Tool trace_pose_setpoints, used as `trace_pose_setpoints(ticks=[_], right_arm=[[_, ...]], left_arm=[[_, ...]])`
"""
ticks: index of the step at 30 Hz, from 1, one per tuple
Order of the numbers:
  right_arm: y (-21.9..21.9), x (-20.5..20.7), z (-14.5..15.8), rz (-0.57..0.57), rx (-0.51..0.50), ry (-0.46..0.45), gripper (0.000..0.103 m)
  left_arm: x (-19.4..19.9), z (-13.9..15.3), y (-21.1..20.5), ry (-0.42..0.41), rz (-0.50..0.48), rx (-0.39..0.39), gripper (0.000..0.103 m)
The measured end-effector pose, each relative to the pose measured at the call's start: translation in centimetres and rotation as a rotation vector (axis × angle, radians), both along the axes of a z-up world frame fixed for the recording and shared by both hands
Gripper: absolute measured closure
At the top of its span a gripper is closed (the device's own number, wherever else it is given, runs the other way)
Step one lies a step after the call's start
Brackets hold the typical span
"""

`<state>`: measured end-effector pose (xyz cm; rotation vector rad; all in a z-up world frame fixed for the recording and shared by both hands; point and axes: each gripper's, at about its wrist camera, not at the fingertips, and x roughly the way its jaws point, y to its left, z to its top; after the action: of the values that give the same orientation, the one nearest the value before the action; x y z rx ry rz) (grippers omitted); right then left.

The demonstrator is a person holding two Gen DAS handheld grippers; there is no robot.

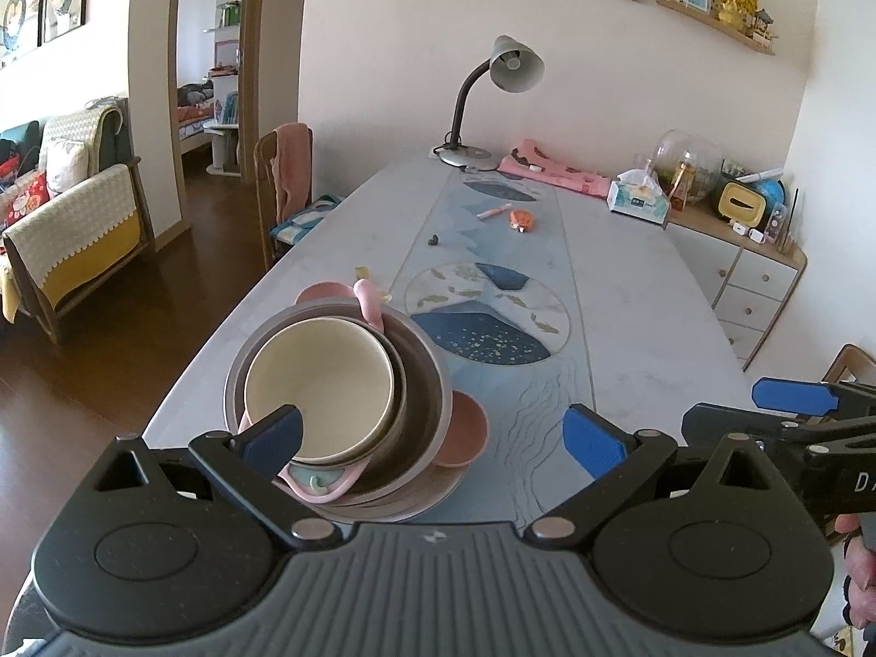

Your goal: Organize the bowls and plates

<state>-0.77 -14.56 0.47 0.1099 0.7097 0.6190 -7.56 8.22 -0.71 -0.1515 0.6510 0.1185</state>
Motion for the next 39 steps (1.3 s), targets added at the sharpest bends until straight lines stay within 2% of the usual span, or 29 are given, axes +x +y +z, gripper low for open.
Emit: trace_pose_setpoints(ticks=[16,39], right_arm=[[-0.3,-0.4,0.6,-0.033,0.004,-0.029,0.0],[0.7,0.0,0.7,-0.032,0.0,-0.032,0.0]], left_arm=[[-0.5,0.2,-0.4,-0.024,0.012,0.012,0.001],[-1.2,1.0,-0.3,-0.069,-0.021,0.034,0.001]])
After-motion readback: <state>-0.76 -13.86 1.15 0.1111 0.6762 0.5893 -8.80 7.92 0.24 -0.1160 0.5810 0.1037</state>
